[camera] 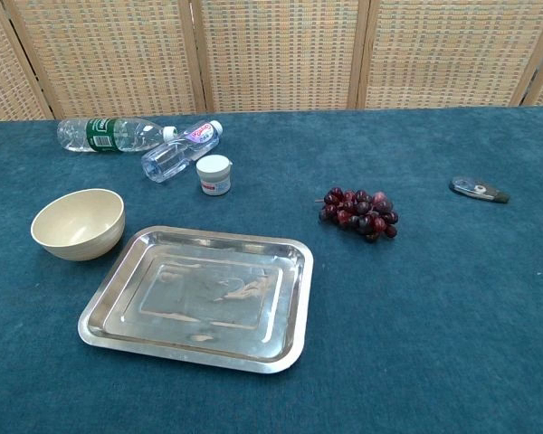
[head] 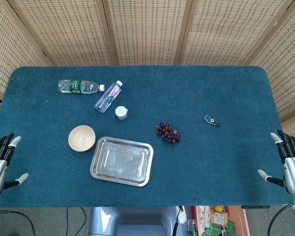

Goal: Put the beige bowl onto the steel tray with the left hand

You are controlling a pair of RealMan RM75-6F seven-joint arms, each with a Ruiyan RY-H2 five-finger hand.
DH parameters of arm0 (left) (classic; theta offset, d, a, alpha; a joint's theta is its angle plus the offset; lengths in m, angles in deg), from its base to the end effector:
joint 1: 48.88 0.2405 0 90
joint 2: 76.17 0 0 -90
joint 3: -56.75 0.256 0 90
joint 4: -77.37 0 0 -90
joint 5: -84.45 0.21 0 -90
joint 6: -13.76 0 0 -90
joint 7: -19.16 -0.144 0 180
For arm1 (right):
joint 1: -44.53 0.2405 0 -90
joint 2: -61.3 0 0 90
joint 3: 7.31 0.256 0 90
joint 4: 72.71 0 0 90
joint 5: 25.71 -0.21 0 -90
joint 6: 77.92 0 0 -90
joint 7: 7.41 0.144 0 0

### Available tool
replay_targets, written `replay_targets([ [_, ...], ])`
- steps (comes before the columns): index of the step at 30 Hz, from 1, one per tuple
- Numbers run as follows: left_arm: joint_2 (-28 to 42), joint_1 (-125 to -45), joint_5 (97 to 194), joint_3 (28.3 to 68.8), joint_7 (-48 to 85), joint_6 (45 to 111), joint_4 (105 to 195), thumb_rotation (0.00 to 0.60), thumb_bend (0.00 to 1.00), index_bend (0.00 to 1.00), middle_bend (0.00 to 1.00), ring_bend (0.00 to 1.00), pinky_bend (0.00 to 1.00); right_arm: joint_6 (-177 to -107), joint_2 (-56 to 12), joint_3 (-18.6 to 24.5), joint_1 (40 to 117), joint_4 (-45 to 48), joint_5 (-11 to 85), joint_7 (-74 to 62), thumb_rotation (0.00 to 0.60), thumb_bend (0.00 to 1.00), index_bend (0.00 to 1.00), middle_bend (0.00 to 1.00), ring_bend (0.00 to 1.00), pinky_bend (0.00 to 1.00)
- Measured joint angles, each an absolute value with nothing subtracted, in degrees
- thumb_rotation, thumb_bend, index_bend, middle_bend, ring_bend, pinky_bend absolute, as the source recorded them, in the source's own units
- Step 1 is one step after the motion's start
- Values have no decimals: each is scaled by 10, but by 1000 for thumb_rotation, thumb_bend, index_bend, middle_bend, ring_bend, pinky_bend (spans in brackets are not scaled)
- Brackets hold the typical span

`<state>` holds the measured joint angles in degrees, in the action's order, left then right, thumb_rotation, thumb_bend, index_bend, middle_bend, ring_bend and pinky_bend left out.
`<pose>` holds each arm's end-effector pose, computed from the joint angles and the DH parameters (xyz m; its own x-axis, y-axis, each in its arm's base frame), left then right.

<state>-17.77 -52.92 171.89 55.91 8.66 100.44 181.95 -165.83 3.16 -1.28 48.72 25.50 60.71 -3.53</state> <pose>-0.2759 0.1666 0.1696 0.4618 0.0179 0.8868 0.8868 -0.0302 -0.4612 -0.2905 -0.1871 0.1959 0.3289 0.0950 0.9396 -0.9427 -0.0265 0.3326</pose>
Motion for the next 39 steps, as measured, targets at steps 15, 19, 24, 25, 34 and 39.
replay_targets([
  [15, -148, -564, 1725, 554, 99, 950, 1769, 600, 87, 166, 0, 0, 0, -1651, 35, -11, 490, 254, 603, -18, 600, 0, 44, 0, 0, 0],
  [19, -117, -598, 1714, 543, 122, 900, 1730, 600, 144, 309, 0, 0, 0, -1640, 34, -9, 494, 249, 594, -18, 600, 0, 44, 0, 0, 0],
  [24, -55, -647, 1694, 527, 126, 836, 1669, 600, 170, 370, 0, 0, 0, -1628, 30, -7, 499, 246, 583, -18, 600, 0, 44, 0, 0, 0],
  [25, -44, -653, 1689, 525, 122, 827, 1660, 600, 181, 372, 0, 0, 0, -1627, 30, -6, 500, 245, 582, -18, 600, 0, 44, 0, 0, 0],
  [34, 36, -697, 1630, 508, 72, 772, 1612, 600, 274, 387, 0, 0, 0, -1613, 30, -6, 505, 240, 574, -5, 600, 0, 44, 0, 0, 0],
  [39, 67, -712, 1610, 503, 63, 757, 1585, 600, 291, 402, 0, 0, 0, -1610, 33, -5, 505, 235, 571, 13, 600, 0, 44, 0, 0, 0],
])
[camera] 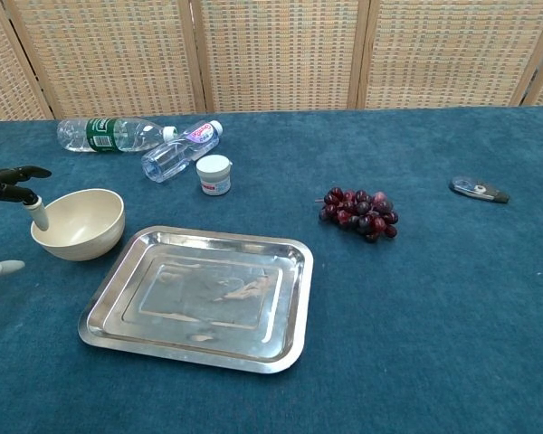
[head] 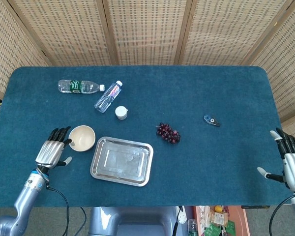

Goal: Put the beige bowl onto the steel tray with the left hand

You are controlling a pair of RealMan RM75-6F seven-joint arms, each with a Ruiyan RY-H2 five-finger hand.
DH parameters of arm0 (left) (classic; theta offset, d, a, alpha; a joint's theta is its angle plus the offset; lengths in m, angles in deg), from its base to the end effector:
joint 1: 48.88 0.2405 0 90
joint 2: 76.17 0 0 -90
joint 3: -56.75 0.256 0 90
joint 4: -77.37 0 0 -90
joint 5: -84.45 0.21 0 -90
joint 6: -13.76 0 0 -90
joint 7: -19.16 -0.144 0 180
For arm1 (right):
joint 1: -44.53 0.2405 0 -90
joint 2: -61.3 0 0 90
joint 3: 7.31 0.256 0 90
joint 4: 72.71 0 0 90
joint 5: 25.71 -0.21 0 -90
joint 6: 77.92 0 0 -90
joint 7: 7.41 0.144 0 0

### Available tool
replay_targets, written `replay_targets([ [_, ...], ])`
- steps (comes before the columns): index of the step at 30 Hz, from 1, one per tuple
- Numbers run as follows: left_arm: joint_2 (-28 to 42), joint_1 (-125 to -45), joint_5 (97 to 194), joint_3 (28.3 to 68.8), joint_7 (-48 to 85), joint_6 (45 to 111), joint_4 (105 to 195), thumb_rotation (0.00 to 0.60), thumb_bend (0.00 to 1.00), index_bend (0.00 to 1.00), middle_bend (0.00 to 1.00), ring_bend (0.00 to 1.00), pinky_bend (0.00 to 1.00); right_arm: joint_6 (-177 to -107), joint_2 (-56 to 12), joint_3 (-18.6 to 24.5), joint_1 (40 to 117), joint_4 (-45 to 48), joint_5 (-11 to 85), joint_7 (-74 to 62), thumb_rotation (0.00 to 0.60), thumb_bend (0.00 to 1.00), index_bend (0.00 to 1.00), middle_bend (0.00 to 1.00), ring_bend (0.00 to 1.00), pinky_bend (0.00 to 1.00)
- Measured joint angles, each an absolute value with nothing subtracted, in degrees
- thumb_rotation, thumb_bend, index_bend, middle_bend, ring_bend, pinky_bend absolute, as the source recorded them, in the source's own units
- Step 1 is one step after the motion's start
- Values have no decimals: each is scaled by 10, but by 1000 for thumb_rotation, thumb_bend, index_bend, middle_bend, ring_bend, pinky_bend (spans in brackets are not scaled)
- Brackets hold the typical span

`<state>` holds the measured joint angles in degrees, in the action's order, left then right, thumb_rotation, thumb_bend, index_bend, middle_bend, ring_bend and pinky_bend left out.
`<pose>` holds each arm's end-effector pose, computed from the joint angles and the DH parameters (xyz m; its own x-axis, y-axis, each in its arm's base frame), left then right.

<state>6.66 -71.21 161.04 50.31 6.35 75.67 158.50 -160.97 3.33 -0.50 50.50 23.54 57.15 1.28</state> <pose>-0.2722 0.2773 0.0290 0.4753 0.2388 0.8468 0.8783 -0.1853 -0.4407 -0.3030 -0.2005 0.1948 0.2781 0.0435 0.9596 -0.9606 0.0098 0.2779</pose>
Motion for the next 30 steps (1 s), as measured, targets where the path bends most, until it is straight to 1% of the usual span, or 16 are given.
replay_targets([
  [4, 84, -723, 1598, 497, 57, 747, 1572, 600, 306, 405, 0, 0, 0, -1607, 35, -4, 505, 233, 569, 22, 600, 0, 44, 0, 0, 0],
  [6, 91, -729, 1589, 495, 50, 741, 1566, 600, 331, 415, 0, 0, 0, -1603, 35, -4, 506, 231, 566, 27, 600, 0, 44, 0, 0, 0],
  [9, 101, -737, 1571, 491, 38, 731, 1559, 600, 404, 466, 0, 0, 0, -1600, 36, -3, 507, 228, 563, 32, 600, 0, 44, 0, 0, 0],
  [11, 109, -743, 1558, 487, 30, 725, 1554, 600, 441, 525, 0, 0, 0, -1599, 36, -2, 508, 227, 561, 33, 600, 0, 44, 0, 0, 0],
  [14, 118, -749, 1545, 483, 22, 722, 1548, 600, 448, 593, 0, 0, 0, -1596, 35, -1, 509, 225, 557, 34, 600, 0, 44, 0, 0, 0],
  [16, 119, -751, 1540, 482, 20, 722, 1547, 600, 449, 613, 0, 0, 0, -1593, 34, 0, 510, 223, 554, 33, 600, 0, 44, 0, 0, 0],
  [24, 106, -750, 1544, 482, 31, 740, 1559, 600, 459, 632, 0, 0, 0, -1590, 32, -1, 512, 222, 554, 28, 600, 0, 44, 0, 0, 0],
  [30, 68, -748, 1585, 484, 48, 765, 1613, 600, 464, 643, 0, 0, 0, -1590, 30, -3, 512, 224, 555, 20, 600, 0, 44, 0, 0, 0],
])
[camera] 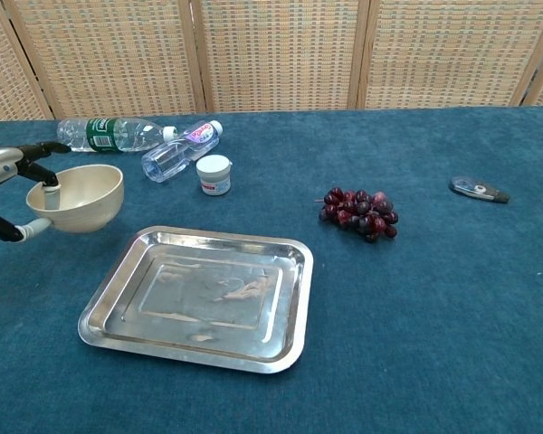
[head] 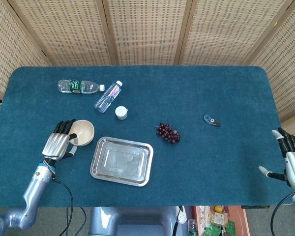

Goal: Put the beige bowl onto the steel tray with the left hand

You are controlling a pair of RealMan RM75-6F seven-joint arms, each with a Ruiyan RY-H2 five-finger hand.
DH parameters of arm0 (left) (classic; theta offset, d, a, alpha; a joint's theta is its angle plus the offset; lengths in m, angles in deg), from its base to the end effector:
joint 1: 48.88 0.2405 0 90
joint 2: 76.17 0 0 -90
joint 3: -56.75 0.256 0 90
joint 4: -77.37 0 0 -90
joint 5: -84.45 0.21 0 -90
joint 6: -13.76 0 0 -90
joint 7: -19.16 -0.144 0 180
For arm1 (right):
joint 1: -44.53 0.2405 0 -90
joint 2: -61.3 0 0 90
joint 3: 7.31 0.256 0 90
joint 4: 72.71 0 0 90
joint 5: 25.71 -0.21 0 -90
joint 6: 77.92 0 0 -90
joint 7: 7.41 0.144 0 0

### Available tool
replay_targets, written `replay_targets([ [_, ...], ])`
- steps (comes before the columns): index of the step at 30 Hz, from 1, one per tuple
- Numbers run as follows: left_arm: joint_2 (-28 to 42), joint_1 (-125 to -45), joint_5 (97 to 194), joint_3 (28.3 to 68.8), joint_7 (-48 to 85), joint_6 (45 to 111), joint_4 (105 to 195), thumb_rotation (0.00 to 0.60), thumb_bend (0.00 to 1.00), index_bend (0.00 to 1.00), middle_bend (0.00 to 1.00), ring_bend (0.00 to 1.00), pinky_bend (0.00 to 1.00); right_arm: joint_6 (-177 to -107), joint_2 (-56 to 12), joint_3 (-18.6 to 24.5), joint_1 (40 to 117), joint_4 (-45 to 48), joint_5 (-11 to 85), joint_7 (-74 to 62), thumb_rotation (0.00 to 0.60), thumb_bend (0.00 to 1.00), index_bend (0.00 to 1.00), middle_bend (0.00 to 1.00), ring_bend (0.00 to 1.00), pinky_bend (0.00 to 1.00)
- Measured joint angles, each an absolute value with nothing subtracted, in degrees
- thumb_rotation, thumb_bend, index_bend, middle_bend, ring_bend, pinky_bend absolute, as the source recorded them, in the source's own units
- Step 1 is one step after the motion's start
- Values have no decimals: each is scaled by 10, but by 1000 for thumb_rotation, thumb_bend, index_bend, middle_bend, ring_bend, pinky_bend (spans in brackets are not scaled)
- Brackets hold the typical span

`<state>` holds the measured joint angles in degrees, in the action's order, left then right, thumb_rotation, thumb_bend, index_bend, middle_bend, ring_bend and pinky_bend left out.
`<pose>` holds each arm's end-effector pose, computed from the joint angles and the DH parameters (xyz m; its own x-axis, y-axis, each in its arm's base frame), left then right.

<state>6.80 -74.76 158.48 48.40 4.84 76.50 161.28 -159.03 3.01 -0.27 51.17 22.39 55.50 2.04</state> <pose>-0.2432 0.2970 0.0317 0.4443 0.1922 0.8750 0.8900 -0.2066 -0.4066 -0.3096 -0.2053 0.1933 0.2740 0.0242 0.9614 -0.9614 0.0332 0.2731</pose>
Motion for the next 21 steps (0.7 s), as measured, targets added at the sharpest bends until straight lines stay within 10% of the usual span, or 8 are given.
replay_targets([
  [21, 65, -797, 1717, 553, -45, 736, 1714, 600, 468, 652, 0, 0, 0, -1576, 18, 1, 518, 221, 531, -13, 600, 0, 44, 0, 0, 0],
])
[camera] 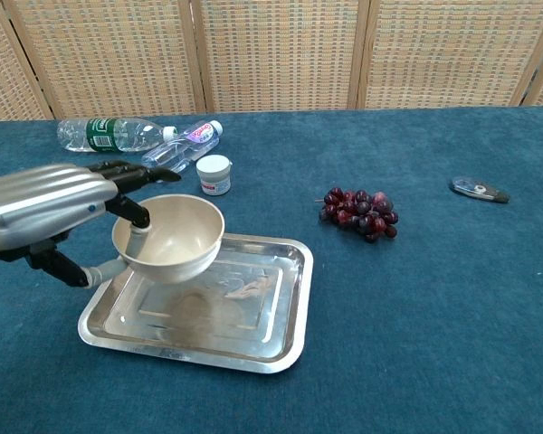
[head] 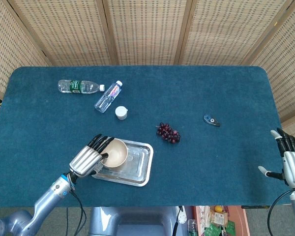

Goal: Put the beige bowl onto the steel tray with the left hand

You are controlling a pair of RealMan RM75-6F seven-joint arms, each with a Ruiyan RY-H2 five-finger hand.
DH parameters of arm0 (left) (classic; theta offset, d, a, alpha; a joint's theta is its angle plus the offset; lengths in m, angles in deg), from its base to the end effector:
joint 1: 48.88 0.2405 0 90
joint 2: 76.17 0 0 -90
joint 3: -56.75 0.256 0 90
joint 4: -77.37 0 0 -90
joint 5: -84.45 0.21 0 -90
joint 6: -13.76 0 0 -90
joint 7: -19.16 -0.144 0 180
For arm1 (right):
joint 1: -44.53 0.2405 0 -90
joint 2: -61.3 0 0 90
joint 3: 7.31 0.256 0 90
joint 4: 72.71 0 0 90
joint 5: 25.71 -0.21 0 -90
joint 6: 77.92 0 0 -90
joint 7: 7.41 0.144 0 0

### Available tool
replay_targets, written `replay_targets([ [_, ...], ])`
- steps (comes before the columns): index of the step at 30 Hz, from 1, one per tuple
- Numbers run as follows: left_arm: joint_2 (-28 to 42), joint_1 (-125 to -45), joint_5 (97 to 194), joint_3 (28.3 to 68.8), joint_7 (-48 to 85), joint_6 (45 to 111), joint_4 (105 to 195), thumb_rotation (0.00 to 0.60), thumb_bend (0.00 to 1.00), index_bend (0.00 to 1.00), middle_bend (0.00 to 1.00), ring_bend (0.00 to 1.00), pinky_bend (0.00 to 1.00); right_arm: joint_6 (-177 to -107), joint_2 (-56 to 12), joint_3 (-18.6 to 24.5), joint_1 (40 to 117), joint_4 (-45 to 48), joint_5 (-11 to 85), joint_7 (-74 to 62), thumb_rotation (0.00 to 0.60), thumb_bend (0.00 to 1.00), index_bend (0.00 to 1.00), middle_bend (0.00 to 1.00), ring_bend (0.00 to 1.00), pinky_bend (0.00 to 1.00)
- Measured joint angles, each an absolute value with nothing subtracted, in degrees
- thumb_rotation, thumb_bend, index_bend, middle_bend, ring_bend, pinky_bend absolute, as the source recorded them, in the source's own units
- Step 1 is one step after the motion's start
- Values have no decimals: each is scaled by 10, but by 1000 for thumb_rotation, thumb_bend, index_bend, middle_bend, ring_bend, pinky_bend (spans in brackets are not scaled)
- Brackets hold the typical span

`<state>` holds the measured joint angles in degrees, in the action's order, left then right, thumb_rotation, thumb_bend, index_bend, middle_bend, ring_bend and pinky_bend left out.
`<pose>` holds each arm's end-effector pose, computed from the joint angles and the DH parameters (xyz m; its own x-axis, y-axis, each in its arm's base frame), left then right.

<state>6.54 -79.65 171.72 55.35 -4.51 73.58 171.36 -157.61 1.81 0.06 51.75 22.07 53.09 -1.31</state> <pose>-0.1698 0.2538 -0.0055 0.6004 0.1767 0.7800 0.6981 -0.5915 -0.4034 -0.3138 -0.2094 0.1871 0.3069 0.0096 0.9517 -0.9498 0.0675 0.3056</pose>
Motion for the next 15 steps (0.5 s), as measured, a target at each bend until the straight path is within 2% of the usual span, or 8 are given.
replay_targets([
  [6, 97, -798, 1713, 567, -45, 725, 1683, 600, 464, 625, 0, 0, 0, -1575, 18, 1, 518, 221, 530, -12, 600, 0, 44, 0, 0, 0],
  [7, 100, -799, 1712, 568, -44, 725, 1679, 600, 412, 569, 0, 0, 0, -1576, 19, 1, 518, 221, 530, -12, 600, 0, 44, 0, 0, 0],
  [9, 107, -800, 1709, 570, -40, 721, 1672, 600, 199, 347, 0, 0, 0, -1576, 19, 1, 517, 221, 530, -11, 600, 0, 44, 0, 0, 0],
  [10, 108, -800, 1707, 570, -40, 719, 1671, 600, 71, 186, 0, 0, 0, -1576, 20, 1, 517, 221, 530, -10, 600, 0, 44, 0, 0, 0],
  [11, 109, -800, 1702, 571, -40, 717, 1670, 600, 7, 66, 0, 0, 0, -1576, 20, 1, 517, 221, 530, -10, 600, 0, 44, 0, 0, 0],
  [13, 108, -800, 1692, 571, -43, 712, 1672, 600, 0, 0, 0, 0, 0, -1576, 20, 2, 517, 221, 530, -9, 600, 0, 44, 0, 0, 0],
  [15, 104, -800, 1680, 570, -42, 708, 1681, 600, 0, 0, 0, 0, 0, -1576, 21, 2, 517, 221, 529, -9, 600, 0, 44, 0, 0, 0],
])
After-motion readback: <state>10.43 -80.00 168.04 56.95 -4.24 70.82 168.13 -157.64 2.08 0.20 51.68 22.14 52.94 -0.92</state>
